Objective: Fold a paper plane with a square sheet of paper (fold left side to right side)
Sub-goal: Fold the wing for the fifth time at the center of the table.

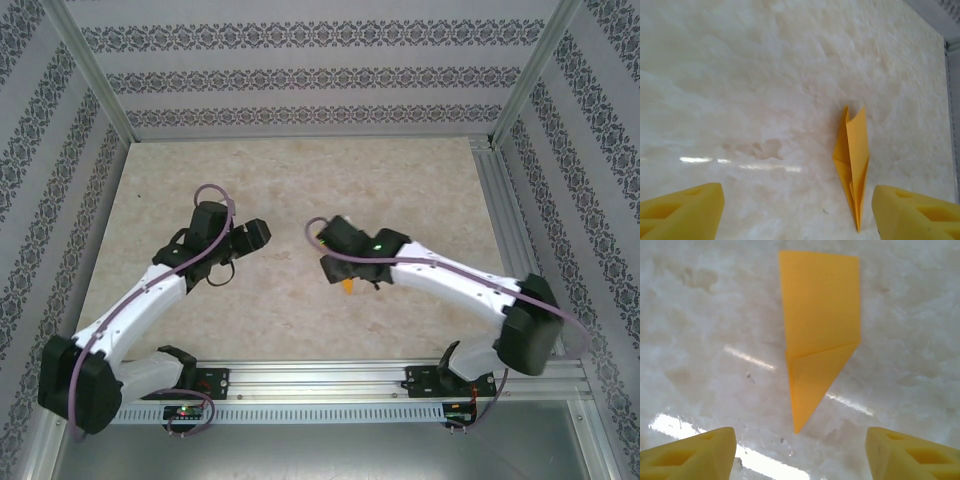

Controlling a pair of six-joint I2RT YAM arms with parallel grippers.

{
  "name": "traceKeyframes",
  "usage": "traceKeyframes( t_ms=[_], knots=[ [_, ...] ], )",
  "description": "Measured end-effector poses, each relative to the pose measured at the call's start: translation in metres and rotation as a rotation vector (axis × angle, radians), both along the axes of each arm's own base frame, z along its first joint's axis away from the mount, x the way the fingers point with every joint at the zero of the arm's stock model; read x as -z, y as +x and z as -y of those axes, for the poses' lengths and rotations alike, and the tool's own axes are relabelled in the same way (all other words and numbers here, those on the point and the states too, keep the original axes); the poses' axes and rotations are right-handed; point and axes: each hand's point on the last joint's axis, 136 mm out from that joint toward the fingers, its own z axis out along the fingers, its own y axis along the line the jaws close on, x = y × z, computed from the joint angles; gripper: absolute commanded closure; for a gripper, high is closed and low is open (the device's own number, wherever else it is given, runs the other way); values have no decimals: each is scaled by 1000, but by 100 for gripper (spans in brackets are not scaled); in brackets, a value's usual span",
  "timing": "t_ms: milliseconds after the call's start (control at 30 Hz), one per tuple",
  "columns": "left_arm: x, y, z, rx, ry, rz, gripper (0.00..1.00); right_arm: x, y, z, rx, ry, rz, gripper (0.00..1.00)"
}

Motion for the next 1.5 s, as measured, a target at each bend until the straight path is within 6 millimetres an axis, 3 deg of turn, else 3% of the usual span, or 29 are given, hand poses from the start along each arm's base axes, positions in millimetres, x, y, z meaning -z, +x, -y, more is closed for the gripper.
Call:
traceKeyframes(
  t_ms=[133,367,567,733,867,1000,1200,1500],
  knots=[
    [27,5,40,99,-85,-63,25,-4,15,28,100,173,18,2],
    [61,14,104,237,-165,-128,31,-7,36,54,219,484,47,2],
    [83,34,146,300,-212,-162,42,-1,37,73,283,608,58,2],
    [99,47,164,318,-232,-183,53,-8,33,85,304,680,97,3],
    [107,52,169,321,-239,-199,71,-12,30,92,322,717,133,8],
    [107,52,171,332,-244,-197,86,-11,27,93,310,735,148,10],
    [102,47,170,374,-221,-178,92,-10,25,86,263,747,134,11],
    [30,30,159,502,-260,-19,94,14,38,62,165,825,-41,19]
  ],
)
